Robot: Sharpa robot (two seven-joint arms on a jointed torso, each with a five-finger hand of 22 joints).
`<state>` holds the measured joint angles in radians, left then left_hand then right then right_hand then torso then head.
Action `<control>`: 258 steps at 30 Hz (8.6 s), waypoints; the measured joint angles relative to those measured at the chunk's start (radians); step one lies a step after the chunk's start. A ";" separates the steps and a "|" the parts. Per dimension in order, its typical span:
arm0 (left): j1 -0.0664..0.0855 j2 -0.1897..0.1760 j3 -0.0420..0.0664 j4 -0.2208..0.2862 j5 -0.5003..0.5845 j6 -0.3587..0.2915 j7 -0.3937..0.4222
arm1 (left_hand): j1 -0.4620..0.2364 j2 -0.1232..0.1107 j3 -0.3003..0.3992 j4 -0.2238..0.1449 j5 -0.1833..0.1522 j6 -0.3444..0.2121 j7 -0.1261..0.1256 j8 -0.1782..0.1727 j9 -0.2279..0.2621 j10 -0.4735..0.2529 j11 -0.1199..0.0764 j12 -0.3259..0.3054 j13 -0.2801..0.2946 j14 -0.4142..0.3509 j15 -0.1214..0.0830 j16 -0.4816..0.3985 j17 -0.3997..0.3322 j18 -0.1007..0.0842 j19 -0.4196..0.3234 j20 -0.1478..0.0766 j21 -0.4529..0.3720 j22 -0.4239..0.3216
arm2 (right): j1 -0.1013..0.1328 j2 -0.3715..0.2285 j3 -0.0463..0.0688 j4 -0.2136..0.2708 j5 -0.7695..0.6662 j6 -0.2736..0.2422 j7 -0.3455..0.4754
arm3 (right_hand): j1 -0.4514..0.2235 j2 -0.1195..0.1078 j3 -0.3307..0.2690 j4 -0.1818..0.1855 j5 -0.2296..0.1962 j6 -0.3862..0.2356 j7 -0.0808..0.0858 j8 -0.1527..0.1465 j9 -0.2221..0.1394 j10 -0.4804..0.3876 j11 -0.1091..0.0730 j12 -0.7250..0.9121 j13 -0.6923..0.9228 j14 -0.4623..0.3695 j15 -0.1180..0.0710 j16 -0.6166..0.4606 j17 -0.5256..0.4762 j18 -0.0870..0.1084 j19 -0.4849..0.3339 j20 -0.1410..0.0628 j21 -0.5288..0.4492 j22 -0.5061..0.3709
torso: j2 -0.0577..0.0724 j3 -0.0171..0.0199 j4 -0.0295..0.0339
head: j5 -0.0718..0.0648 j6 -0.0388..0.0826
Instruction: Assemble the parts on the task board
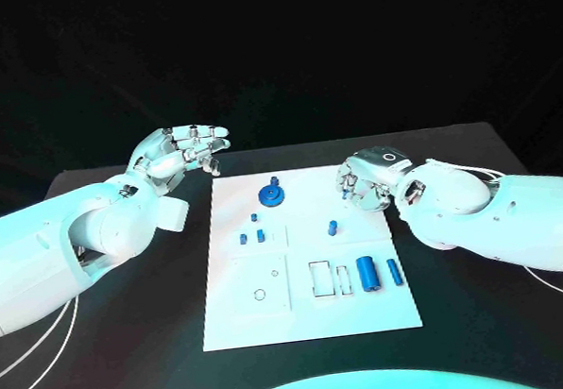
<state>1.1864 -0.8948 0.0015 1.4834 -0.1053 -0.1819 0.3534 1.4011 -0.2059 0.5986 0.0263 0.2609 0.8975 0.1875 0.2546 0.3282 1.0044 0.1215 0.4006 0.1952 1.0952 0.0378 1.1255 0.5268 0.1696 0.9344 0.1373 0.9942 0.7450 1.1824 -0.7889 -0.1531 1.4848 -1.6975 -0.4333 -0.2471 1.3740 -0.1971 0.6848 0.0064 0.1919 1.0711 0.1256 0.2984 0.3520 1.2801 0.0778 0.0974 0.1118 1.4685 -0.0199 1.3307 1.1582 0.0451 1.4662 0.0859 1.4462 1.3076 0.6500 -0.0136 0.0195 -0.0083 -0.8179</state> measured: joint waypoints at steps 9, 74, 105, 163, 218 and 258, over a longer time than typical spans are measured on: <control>0.000 -0.001 0.000 -0.002 0.000 0.000 0.000 | 0.000 0.000 0.000 0.000 0.000 0.000 0.000 0.000 0.000 0.000 0.000 0.000 0.000 0.000 0.000 0.000 -0.001 0.000 0.000 0.000 0.000 -0.001 | 0.011 -0.054 0.006 0.108 0.034 -0.027 0.003 | 0.000 -0.001 0.000 0.000 0.000 0.000 0.000 0.000 0.001 0.000 0.000 -0.002 0.000 0.000 0.000 0.000 -0.001 0.000 0.000 0.000 0.000 0.000 | 0.000 0.0002 -0.0012 | 0.010 0.000; -0.002 0.025 -0.001 -0.009 0.003 0.000 -0.004 | 0.000 0.000 -0.003 0.003 0.000 -0.004 0.004 0.000 0.000 -0.007 0.000 0.005 0.000 0.000 0.000 0.000 -0.003 0.000 0.000 0.000 -0.006 -0.004 | -0.140 0.184 -0.016 0.129 0.023 -0.014 0.050 | -0.016 -0.008 0.005 -0.005 0.001 -0.001 0.001 -0.001 0.003 0.008 -0.006 -0.002 -0.001 0.000 0.000 0.000 -0.011 0.000 0.000 -0.007 0.004 0.000 | -0.005 -0.0009 -0.0022 | 0.126 -0.042; -0.002 0.026 -0.001 -0.011 0.003 0.002 -0.011 | 0.000 0.000 -0.005 0.000 0.000 -0.004 0.004 0.000 0.000 -0.007 0.000 0.005 0.000 0.000 0.000 0.000 -0.005 0.000 0.000 0.000 -0.006 -0.006 | -0.141 0.197 -0.018 0.121 -0.026 0.017 0.018 | -0.026 -0.004 0.003 -0.011 -0.001 0.003 0.000 0.001 0.007 0.013 -0.010 -0.003 -0.001 0.000 0.000 0.000 -0.014 0.000 0.000 -0.007 0.004 0.000 | -0.005 -0.0010 -0.0021 | 0.125 -0.044; -0.002 0.016 -0.004 -0.005 0.003 0.018 -0.020 | 0.000 0.000 -0.008 0.003 0.000 -0.004 0.004 0.000 0.000 -0.011 0.004 0.009 0.001 -0.004 0.004 0.000 -0.007 0.000 0.000 0.000 -0.012 -0.009 | 0.050 -0.112 0.002 0.243 0.170 0.038 0.047 | 0.005 -0.008 -0.529 0.069 0.050 -0.180 0.011 -0.145 -0.019 -0.270 0.021 0.062 -0.021 -0.006 0.027 -0.016 -0.109 0.010 -0.004 0.019 -0.222 0.000 | -0.005 -0.0014 -0.0032 | 0.076 -0.010; -0.002 0.016 -0.005 -0.005 0.003 0.025 -0.020 | -0.004 0.004 -0.014 0.003 0.000 -0.004 0.004 0.000 0.000 -0.014 0.000 0.014 0.000 -0.004 0.004 0.000 -0.008 0.000 0.000 0.000 -0.011 -0.011 | -0.010 -0.002 -0.008 0.093 0.136 0.175 0.053 | 0.173 0.015 -0.327 0.272 -0.084 -0.028 0.009 -0.147 -0.025 -0.063 -0.010 0.045 -0.042 -0.004 0.011 0.025 -0.102 0.017 0.000 0.007 -0.135 0.000 | -0.005 -0.0008 -0.0012 | 0.084 -0.030; -0.002 0.018 -0.005 -0.021 0.003 0.025 -0.024 | -0.004 0.004 -0.014 0.003 0.000 -0.004 0.004 0.000 0.000 -0.014 0.000 0.018 0.001 -0.004 0.004 0.000 -0.009 0.000 0.000 0.000 -0.016 -0.013 | 0.001 -0.056 -0.004 0.157 0.261 0.055 0.048 | 0.107 0.021 -0.170 0.197 -0.109 0.034 -0.014 -0.111 -0.009 0.015 -0.035 0.041 -0.018 -0.002 -0.006 0.033 -0.102 0.017 -0.002 -0.013 -0.108 0.000 | -0.006 -0.0006 -0.0025 | 0.081 -0.026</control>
<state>1.1843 -0.8765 -0.0031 1.4626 -0.1026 -0.1570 0.3295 1.3971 -0.2020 0.5850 0.0290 0.2609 0.8938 0.1911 0.2546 0.3281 0.9899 0.1215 0.4183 0.1961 1.0915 0.0415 1.1255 0.5180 0.1694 0.9344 0.1373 0.9779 0.7316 1.1839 -0.8454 -0.1571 1.6418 -1.4365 -0.3785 -0.1994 1.4814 -0.1761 0.5144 0.2032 0.0834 1.1056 0.1118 0.1875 0.3428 1.2954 0.0429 0.1384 0.0937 1.4666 -0.0254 1.3636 1.0557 0.0617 1.4644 0.0732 1.3379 1.3073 0.6437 -0.0142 0.0170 0.0722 -0.8441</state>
